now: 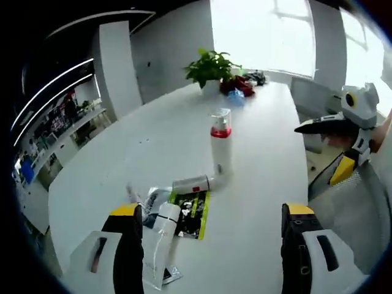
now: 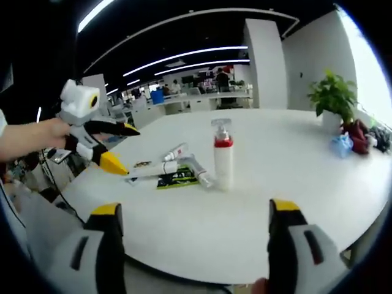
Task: Arrange the skincare products in the storage area until every visible bottle or jar stands upright without overlapping.
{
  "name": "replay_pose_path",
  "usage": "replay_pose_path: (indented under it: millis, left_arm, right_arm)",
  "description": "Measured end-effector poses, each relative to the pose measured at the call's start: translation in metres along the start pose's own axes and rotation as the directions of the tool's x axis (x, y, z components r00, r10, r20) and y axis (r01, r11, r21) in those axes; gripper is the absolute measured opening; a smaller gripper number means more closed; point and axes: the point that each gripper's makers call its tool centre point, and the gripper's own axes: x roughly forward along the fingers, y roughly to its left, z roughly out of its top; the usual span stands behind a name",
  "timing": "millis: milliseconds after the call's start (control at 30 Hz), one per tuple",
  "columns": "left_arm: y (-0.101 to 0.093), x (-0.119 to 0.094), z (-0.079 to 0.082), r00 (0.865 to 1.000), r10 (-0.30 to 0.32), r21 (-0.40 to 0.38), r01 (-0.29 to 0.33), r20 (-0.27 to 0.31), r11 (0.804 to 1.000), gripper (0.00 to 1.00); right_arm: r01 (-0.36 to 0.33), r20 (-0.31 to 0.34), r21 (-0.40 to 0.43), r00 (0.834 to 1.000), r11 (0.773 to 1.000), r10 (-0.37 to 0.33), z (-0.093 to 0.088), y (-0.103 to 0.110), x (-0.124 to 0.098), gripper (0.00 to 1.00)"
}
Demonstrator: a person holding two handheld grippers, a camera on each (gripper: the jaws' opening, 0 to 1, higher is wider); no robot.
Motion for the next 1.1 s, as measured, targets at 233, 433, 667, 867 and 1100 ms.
replay_pose_path:
  millis: [233,433,667,867,1100]
  left_arm:
    - [0.011,0.035,-0.004,0.992,-0.071,0.115,0.084,-0.107,0.990,0.91]
    - [0.015,0.065,-0.006,0.971,-0.140,0.221,0.182,-0.192,0.958,0.91]
    - [0.015,0.097,-0.018,0.943,-0.214,0.258,0.279,-0.253,0.925,0.89]
    - [0.017,0.120,-0.009,0.942,-0.259,0.268,0.311,-0.213,0.912,0.85]
    - [0.014,0.146,-0.005,0.939,-0.287,0.292,0.333,-0.189,0.897,0.76]
  right_arm:
    - [0.012,0.000,-0.002,1.000,1.000,-0.012,0.000,0.000,0.001,1.00]
    - [0.029,0.004,0.008,1.000,1.000,-0.029,0.000,-0.004,0.002,1.00]
    - [0.041,0.002,0.012,0.999,0.999,-0.041,0.000,-0.007,0.003,0.99]
    - [0.049,0.001,0.010,0.999,0.999,-0.049,-0.001,-0.009,0.005,0.98]
    - [0.056,-0.005,0.024,0.998,0.998,-0.056,-0.002,-0.011,0.006,0.98]
